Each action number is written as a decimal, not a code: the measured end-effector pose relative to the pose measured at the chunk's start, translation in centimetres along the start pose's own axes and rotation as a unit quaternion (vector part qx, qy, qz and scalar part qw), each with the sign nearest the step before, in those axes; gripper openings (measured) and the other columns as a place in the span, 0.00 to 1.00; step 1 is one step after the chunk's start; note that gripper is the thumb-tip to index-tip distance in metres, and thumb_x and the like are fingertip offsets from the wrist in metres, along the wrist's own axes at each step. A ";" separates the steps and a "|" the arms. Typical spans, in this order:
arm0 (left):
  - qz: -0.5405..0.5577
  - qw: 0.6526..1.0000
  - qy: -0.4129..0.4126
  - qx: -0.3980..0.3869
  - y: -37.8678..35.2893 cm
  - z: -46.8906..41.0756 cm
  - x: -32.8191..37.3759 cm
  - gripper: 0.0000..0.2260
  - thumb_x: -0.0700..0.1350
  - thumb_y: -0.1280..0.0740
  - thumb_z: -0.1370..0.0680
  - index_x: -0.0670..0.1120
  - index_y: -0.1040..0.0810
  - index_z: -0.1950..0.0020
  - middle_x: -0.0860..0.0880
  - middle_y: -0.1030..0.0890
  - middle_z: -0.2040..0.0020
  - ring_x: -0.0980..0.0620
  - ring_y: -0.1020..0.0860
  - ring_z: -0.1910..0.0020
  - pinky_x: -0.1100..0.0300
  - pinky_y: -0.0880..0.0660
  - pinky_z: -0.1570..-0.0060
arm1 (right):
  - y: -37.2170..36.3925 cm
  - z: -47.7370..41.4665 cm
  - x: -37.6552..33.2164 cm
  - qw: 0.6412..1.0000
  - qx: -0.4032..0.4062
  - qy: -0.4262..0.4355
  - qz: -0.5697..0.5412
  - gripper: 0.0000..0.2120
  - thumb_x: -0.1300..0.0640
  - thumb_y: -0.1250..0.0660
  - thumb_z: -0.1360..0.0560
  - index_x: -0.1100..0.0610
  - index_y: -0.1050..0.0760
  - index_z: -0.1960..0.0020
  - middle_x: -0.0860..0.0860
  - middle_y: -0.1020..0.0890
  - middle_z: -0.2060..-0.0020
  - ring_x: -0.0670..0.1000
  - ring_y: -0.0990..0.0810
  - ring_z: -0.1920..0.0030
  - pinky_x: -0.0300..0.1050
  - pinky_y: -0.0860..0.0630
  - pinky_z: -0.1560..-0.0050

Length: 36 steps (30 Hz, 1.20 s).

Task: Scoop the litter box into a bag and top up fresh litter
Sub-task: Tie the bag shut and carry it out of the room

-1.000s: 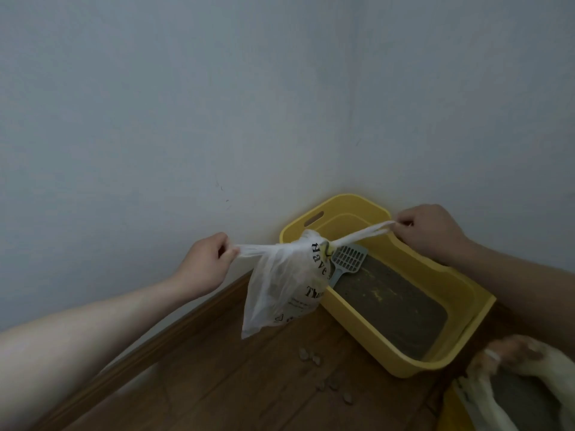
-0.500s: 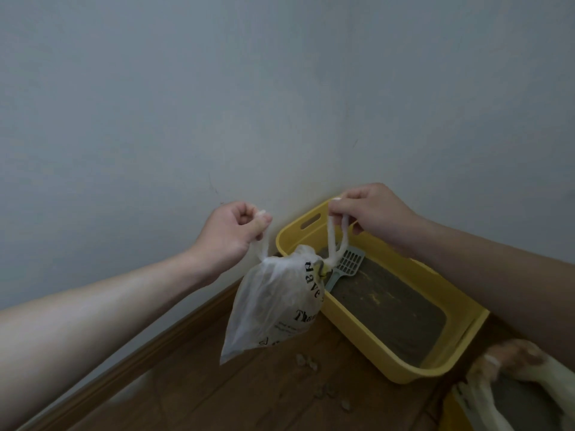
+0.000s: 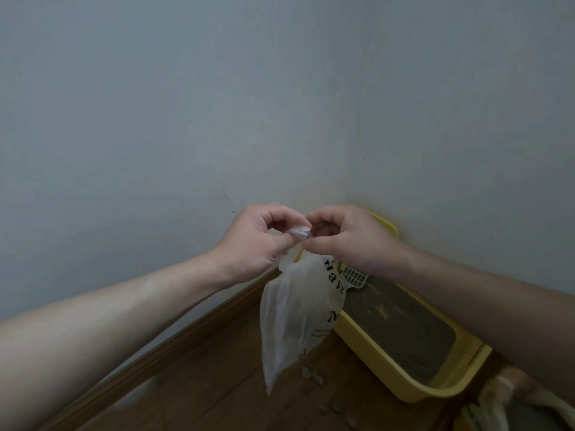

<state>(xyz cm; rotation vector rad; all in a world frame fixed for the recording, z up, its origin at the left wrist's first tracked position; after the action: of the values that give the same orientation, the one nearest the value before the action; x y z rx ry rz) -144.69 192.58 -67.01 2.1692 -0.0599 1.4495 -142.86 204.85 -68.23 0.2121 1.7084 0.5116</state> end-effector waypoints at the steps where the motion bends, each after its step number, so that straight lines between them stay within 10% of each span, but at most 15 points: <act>1: 0.005 1.000 0.003 0.004 0.1 -0.1 -0.2 0.05 0.39 0.27 0.26 0.49 0.15 0.57 0.41 0.17 0.58 0.51 0.22 0.61 0.56 0.24 0.61 | -0.2 0.0 -0.1 1.000 0.000 0.000 -0.004 0.08 0.58 0.25 0.28 0.51 0.17 0.50 0.49 0.15 0.60 0.46 0.17 0.60 0.41 0.22 0.60; 11: -0.043 0.996 0.067 0.050 0.5 -0.1 -2.4 0.15 0.49 0.20 0.34 0.49 0.25 0.65 0.54 0.26 0.70 0.55 0.30 0.70 0.56 0.30 0.69 | 0.8 0.1 1.3 0.996 0.071 -0.044 -0.031 0.06 0.53 0.24 0.30 0.56 0.17 0.57 0.48 0.19 0.68 0.43 0.24 0.68 0.42 0.26 0.65; 23: 0.004 0.987 0.157 -0.032 -3.3 4.6 -5.9 0.45 0.61 0.19 0.42 0.64 0.40 0.31 0.66 0.31 0.37 0.67 0.30 0.39 0.71 0.25 0.51 | 3.0 -0.4 -1.3 0.979 0.185 -0.012 0.080 0.08 0.53 0.29 0.28 0.55 0.18 0.64 0.50 0.23 0.75 0.44 0.30 0.75 0.40 0.35 0.75; 28: 0.048 0.989 0.137 0.009 -3.8 3.8 -5.5 0.44 0.61 0.18 0.44 0.64 0.35 0.33 0.61 0.24 0.40 0.59 0.22 0.40 0.54 0.19 0.46 | 3.5 -1.1 -2.4 0.973 0.204 -0.027 0.104 0.09 0.51 0.31 0.29 0.55 0.19 0.65 0.49 0.23 0.76 0.44 0.29 0.75 0.41 0.33 0.74; 36: 0.013 0.991 0.135 0.015 -2.3 1.2 -4.1 0.34 0.55 0.18 0.40 0.68 0.33 0.41 0.62 0.22 0.44 0.64 0.21 0.47 0.64 0.19 0.55 | 7.5 -0.9 -5.1 0.974 0.223 -0.028 0.035 0.07 0.54 0.28 0.28 0.52 0.18 0.65 0.47 0.23 0.75 0.41 0.28 0.74 0.38 0.32 0.74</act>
<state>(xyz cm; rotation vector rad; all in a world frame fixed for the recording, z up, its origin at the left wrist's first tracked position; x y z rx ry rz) -144.69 193.00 -71.88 1.9825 0.0287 1.7551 -143.76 209.11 -60.23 0.6063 1.7463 0.1630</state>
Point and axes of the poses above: each hand's wrist, its own z-axis away from the middle knuckle, its own y-axis out of the back of the hand, x = y × z, the point moved 9 cm from there along -z, towards the middle knuckle
